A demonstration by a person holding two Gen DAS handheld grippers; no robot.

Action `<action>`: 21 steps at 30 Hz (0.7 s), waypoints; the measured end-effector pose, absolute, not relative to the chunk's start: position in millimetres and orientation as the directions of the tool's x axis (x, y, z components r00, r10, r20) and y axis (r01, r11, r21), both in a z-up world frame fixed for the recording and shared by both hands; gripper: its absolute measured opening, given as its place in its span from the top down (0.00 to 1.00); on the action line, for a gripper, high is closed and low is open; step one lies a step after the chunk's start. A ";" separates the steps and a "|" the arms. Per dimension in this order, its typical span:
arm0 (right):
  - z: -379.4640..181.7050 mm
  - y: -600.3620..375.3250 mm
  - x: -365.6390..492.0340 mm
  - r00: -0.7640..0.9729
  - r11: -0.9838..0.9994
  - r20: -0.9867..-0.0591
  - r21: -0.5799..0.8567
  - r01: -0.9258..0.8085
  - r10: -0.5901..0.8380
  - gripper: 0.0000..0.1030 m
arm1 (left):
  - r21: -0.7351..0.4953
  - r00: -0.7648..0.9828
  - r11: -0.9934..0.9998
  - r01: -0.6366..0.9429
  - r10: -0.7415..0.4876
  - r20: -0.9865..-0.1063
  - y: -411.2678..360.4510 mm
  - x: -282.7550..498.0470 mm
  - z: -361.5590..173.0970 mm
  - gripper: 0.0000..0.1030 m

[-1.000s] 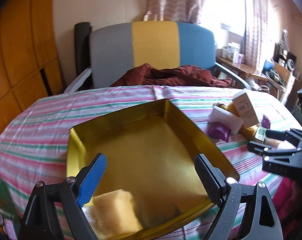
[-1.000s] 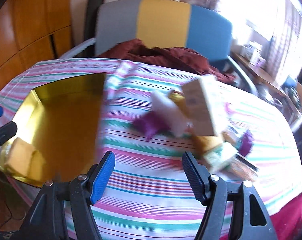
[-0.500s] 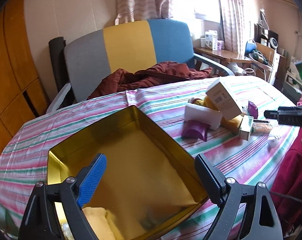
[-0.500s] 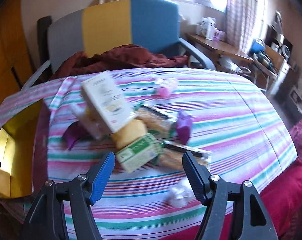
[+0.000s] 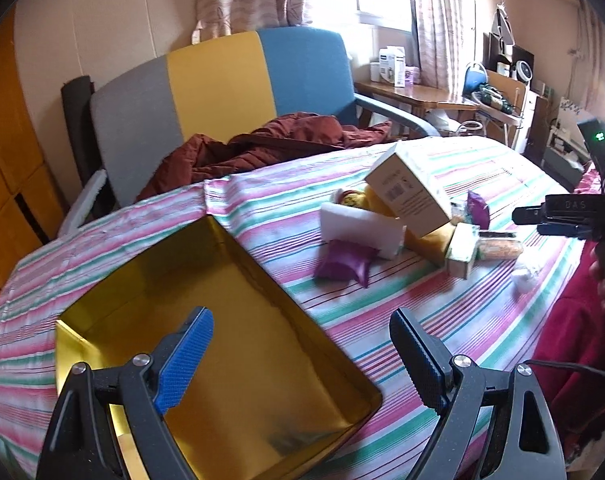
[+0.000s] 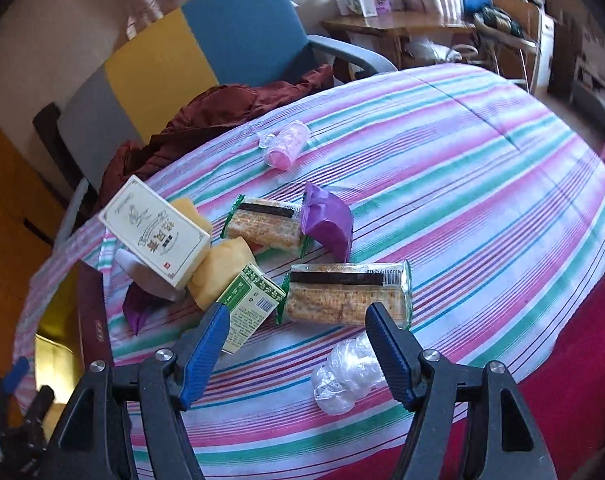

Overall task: Organize objects
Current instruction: 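Open both tools and move them back to the pile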

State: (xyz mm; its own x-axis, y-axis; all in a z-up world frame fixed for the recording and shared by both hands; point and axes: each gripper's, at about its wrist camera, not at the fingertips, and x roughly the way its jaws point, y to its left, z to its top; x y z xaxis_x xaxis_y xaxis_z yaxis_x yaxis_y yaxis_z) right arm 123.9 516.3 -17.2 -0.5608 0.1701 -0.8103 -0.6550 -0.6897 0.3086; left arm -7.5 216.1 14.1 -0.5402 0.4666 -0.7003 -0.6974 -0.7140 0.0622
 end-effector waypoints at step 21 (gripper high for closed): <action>-17.4 521.7 126.9 -0.611 -0.670 -0.781 0.387 -0.634 0.127 0.30 | -0.321 -0.286 -0.601 -0.731 0.698 -0.657 340.1 -87.6 6.7 0.02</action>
